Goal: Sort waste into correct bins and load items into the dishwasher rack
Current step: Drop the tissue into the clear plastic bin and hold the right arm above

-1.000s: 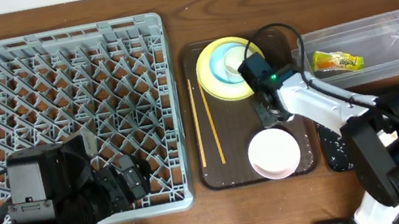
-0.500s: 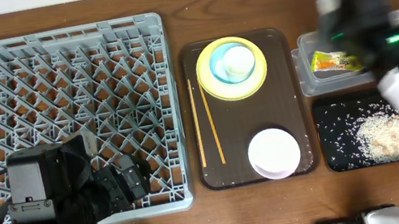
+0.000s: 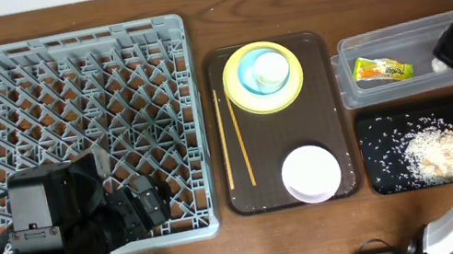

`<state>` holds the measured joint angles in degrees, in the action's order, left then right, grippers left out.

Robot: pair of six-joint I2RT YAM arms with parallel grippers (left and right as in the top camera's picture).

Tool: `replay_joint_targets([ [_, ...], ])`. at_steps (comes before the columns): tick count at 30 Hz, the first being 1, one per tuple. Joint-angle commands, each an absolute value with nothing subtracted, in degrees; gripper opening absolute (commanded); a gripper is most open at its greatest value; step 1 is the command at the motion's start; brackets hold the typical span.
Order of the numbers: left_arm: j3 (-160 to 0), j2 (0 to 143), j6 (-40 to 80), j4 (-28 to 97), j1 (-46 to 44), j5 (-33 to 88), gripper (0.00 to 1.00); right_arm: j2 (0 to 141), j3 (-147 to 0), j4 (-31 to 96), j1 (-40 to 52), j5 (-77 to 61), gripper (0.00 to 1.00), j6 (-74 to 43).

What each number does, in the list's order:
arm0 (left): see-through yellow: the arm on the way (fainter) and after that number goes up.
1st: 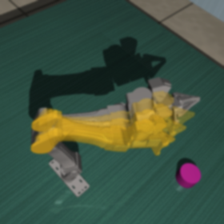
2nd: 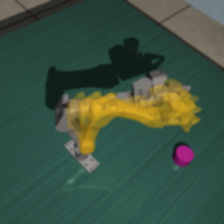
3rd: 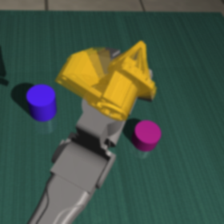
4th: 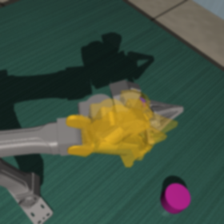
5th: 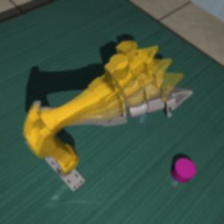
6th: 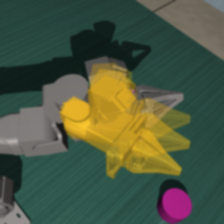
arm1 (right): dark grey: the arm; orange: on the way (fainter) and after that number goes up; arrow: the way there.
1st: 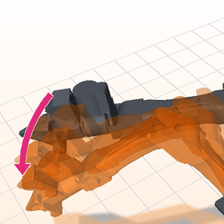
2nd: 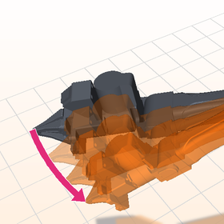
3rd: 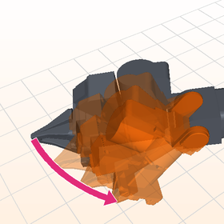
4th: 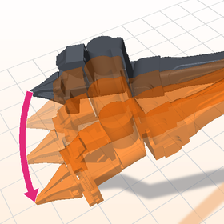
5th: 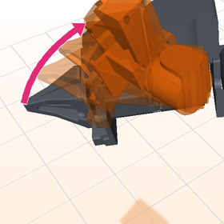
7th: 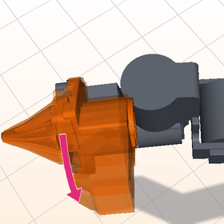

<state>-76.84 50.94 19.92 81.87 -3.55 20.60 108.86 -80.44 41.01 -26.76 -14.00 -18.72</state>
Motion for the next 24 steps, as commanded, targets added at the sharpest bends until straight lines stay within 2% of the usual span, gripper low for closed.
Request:
replay_joint_targets([
  [1, -76.9, 50.9, 20.3, 81.8, -3.7, 19.9, 0.98, 108.8, -80.5, 40.7, -25.8, -17.8, 0.2, -19.2],
  [3, -76.9, 50.9, 20.3, 81.8, -3.7, 19.9, 0.98, 108.7, -80.5, 40.5, -25.5, -17.8, 0.38, -19.3],
  [6, -76.9, 50.9, 20.3, 81.8, -3.7, 19.9, 0.98, 108.6, -80.5, 39.8, -25.4, -18.5, 0.56, -19.3],
  [7, -76.9, 50.9, 20.3, 81.8, -3.7, 19.9, 0.98, 108.5, -80.6, 39.4, -25.5, -19.6, 0.65, -19.2],
  [9, -76.9, 50.9, 20.3, 81.8, -3.7, 19.9, 0.98, 107.7, -81.0, 39.2, -25.7, -21.8, 0.73, -18.8],
  [13, -76.9, 50.9, 20.3, 81.8, -3.7, 19.9, 0.98, 104.2, -82.6, 40.1, -25.4, -22.6, 0.8, -17.5],
  [24, -76.9, 50.9, 20.3, 81.8, -3.7, 19.9, 0.98, 88.8, -87.1, 52.7, -24.0, -14.3, 0.81, -16.7],
])
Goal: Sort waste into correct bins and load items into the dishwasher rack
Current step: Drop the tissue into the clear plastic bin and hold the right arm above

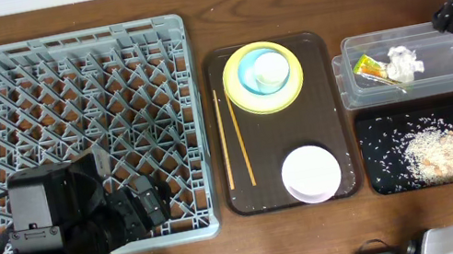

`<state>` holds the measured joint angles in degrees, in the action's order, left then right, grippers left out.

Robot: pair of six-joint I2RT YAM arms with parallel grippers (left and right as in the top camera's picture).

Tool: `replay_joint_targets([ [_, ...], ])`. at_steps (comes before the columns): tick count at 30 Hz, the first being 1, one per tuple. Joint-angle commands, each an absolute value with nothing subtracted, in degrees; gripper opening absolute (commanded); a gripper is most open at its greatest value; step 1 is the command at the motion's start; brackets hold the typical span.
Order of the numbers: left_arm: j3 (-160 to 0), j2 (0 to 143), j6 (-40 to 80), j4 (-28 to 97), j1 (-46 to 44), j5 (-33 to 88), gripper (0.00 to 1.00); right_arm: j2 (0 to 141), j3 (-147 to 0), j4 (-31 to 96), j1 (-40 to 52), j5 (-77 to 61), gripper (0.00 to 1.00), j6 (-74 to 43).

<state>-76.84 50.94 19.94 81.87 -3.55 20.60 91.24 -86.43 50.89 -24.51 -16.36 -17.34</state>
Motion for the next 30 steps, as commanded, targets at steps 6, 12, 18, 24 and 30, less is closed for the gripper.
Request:
replay_joint_targets([
  [6, -76.9, 50.9, 20.3, 81.8, -3.7, 19.9, 0.98, 87.1, -87.0, 60.2, -21.5, -16.7, 0.69, -14.9],
  [12, -76.9, 50.9, 20.3, 81.8, -3.7, 19.9, 0.98, 87.5, -86.8, 59.2, -11.4, -13.6, 0.72, -7.4],
  [18, -76.9, 50.9, 20.3, 81.8, -3.7, 19.9, 0.98, 87.6, -86.8, 59.0, -2.6, -4.2, 0.97, -7.4],
  [24, -76.9, 50.9, 20.5, 79.6, -3.7, 21.6, 0.98, 87.6, -86.8, 59.4, 0.2, -3.0, 0.99, -7.4],
  [30, -76.9, 50.9, 20.5, 79.6, -3.7, 21.6, 0.98, 87.6, -86.8, 59.4, 0.2, -3.0, 0.99, -7.4],
])
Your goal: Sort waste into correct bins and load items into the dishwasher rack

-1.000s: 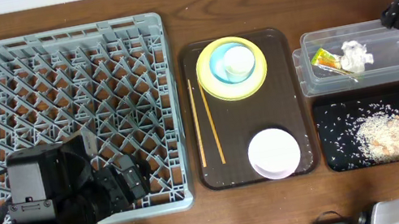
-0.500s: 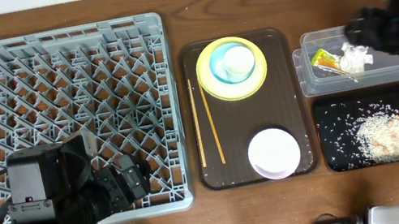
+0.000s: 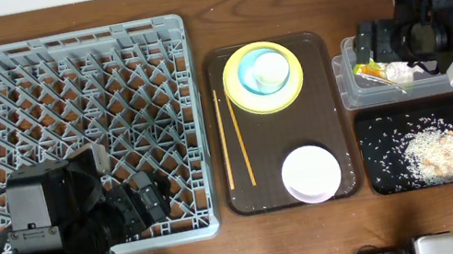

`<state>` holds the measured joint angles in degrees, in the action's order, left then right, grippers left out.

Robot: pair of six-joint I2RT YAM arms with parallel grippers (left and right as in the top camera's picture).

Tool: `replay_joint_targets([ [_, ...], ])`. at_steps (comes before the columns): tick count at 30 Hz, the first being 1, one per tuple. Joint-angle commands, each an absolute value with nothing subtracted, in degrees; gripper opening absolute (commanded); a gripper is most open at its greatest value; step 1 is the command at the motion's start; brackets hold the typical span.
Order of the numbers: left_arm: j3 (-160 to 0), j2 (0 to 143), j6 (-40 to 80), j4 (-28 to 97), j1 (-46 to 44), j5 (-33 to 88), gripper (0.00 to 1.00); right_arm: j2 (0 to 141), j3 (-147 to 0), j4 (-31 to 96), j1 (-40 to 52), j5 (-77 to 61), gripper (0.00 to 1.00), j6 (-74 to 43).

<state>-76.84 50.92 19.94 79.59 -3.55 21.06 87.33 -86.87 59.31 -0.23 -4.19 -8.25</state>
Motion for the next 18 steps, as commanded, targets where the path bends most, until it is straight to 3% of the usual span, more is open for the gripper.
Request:
replay_joint_targets([
  [1, -76.9, 50.9, 20.5, 79.6, -3.7, 21.6, 0.98, 87.6, -86.8, 59.4, 0.2, -3.0, 0.99, -7.4],
  [15, -76.9, 50.9, 20.9, 73.7, -3.7, 21.0, 0.98, 87.6, -86.8, 59.4, 0.2, -3.0, 0.99, -7.4],
  [18, -76.9, 51.5, 26.9, 70.7, -3.7, 21.2, 0.98, 87.6, -86.8, 59.4, 0.2, -3.0, 0.99, -7.4],
])
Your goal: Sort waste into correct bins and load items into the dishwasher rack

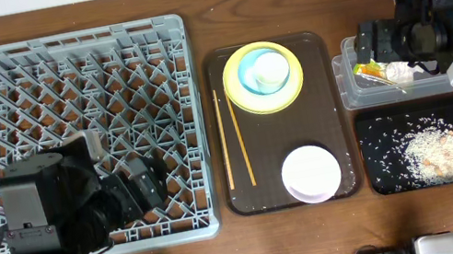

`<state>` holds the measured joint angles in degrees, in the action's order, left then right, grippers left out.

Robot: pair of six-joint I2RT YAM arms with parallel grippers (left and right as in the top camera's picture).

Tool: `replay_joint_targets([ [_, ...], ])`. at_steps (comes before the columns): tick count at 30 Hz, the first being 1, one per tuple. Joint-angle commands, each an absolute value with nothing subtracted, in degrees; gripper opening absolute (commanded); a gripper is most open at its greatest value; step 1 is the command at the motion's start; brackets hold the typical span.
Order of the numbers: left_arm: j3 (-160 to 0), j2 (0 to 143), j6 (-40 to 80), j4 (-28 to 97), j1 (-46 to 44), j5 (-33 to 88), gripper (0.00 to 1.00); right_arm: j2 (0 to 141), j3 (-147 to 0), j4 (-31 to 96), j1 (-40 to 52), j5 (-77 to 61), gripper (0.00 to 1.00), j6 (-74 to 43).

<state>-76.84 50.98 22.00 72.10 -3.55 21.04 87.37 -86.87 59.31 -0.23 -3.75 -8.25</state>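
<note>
The grey dishwasher rack [72,98] fills the left of the table. On the brown tray [317,55] sit a yellow plate [240,96] with a light blue bowl [262,71] on it, a pair of chopsticks [233,140] and a white bowl [311,173]. The clear bin [351,91] holds a yellow wrapper [369,71] and a crumpled white tissue [398,71]. My right gripper [367,41] hangs over the bin's left end, jaws apart and empty. My left gripper [145,186] is low over the rack's front part, its fingertips lost against the mesh.
A black bin [385,176] with scattered rice and a heap of food stands at the front right, under the right arm's white link. The left arm's black body covers the rack's front left corner.
The left arm has shifted a little farther back and to the left over the rack's front. The right arm and everything on the tray and in the bins stay as they were.
My right gripper held the white tissue over the clear bin's right end. Then the tissue lay in the bin by the yellow wrapper, with the gripper drawn off to the right. Later the right arm stood across the bin with its gripper at the left end.
</note>
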Motion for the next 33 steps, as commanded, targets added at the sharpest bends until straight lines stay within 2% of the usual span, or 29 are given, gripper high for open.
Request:
replay_joint_targets([
  [1, -76.9, 52.2, 27.8, 69.8, -3.8, 22.1, 0.98, 87.6, -86.8, 59.4, 0.2, -3.0, 0.99, -7.4],
  [6, -76.9, 59.4, 29.5, 63.7, -8.7, 25.3, 0.99, 87.6, -86.8, 59.4, 0.2, -3.0, 0.99, -7.4],
  [8, -76.9, 63.6, 29.5, 61.0, -12.4, 24.2, 0.82, 87.6, -86.8, 59.4, 0.2, -3.0, 0.99, -7.4],
  [10, -76.9, 68.3, 29.7, 58.6, -17.0, 22.3, 0.75, 87.6, -86.8, 59.4, 0.2, -3.0, 0.99, -7.4],
  [12, -76.9, 74.4, 30.9, 56.6, -22.9, 14.6, 0.64, 87.6, -86.8, 59.4, 0.2, -3.0, 0.99, -7.4],
  [13, -76.9, 76.7, 31.3, 56.1, -25.0, 11.1, 0.63, 87.6, -86.8, 59.4, 0.2, -3.0, 0.99, -7.4],
  [16, -76.9, 86.3, 31.6, 53.3, -32.1, -1.5, 0.61, 87.6, -86.8, 59.4, 0.2, -3.0, 0.99, -7.4],
  [19, -76.9, 94.7, 31.6, 49.4, -35.2, -8.3, 0.61, 87.6, -86.8, 59.4, 0.2, -3.0, 0.99, -7.4],
  [25, -76.9, 108.2, 30.6, 40.0, -35.5, -5.3, 0.6, 87.6, -86.8, 59.4, 0.2, -3.0, 0.99, -7.4],
  [33, -76.9, 114.4, 30.1, 34.6, -35.7, 0.6, 0.56, 87.6, -86.8, 59.4, 0.2, -3.0, 0.99, -7.4],
])
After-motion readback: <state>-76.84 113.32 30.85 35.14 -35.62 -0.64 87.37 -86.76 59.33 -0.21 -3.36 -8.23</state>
